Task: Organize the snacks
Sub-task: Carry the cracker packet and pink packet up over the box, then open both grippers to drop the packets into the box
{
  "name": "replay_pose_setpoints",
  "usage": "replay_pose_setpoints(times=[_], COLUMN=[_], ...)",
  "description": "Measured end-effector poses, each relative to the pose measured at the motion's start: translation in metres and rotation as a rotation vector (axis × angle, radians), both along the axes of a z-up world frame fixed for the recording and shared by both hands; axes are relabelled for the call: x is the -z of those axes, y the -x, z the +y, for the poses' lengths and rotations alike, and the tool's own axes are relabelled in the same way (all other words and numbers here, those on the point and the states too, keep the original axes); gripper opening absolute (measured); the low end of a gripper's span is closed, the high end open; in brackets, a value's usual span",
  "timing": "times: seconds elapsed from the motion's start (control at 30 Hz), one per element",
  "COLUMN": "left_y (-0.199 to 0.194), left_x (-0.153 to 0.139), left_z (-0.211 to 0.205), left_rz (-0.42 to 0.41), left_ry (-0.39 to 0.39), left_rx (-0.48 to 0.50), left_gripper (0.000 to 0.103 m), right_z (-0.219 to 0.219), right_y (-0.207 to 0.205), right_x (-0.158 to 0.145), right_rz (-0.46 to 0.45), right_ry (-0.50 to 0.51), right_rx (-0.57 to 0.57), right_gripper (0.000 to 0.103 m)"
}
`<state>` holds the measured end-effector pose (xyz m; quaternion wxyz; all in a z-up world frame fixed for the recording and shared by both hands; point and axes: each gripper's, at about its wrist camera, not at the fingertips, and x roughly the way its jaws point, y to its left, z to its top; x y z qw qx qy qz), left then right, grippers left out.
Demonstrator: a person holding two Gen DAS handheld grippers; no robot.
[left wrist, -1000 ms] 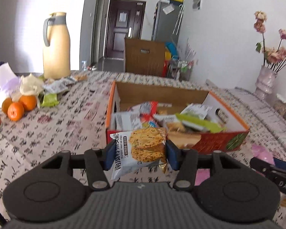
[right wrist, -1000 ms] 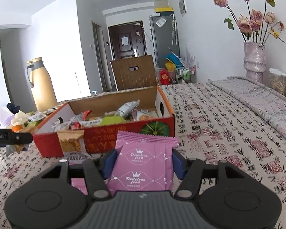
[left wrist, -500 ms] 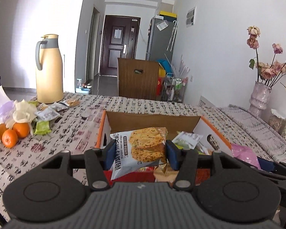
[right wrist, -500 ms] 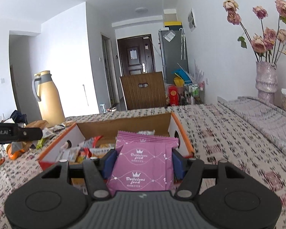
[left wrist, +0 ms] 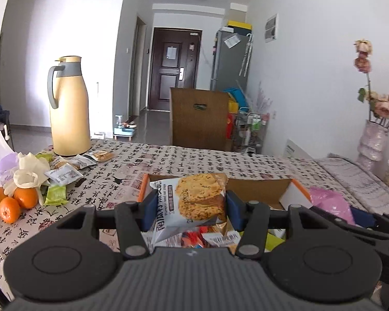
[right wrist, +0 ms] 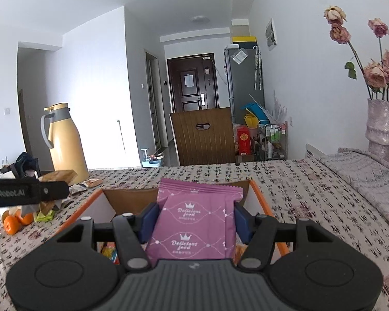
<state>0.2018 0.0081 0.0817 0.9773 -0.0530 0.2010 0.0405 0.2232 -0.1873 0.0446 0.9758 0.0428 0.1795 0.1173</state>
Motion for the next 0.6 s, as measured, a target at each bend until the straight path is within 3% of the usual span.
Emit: replay_pose_setpoints(times=[0.27,0.6], left_y=[-0.04,-0.061], left_x=[0.003,0.031], left_z=[0.007,0.013], left_rz=[0.024,-0.006], left_ry=[-0.008,0.001], left_rx=[-0.056,-0.086], left_gripper=[0.055,0.055], right_z=[0.01,0.019], right_y=[-0.043,-0.073], right_x=[0.0,0.031], right_rz=[0.014,0.059], right_ry=[0.021,0.027], right_rx=[0.0,0.008], right_gripper=[0.06,0.06])
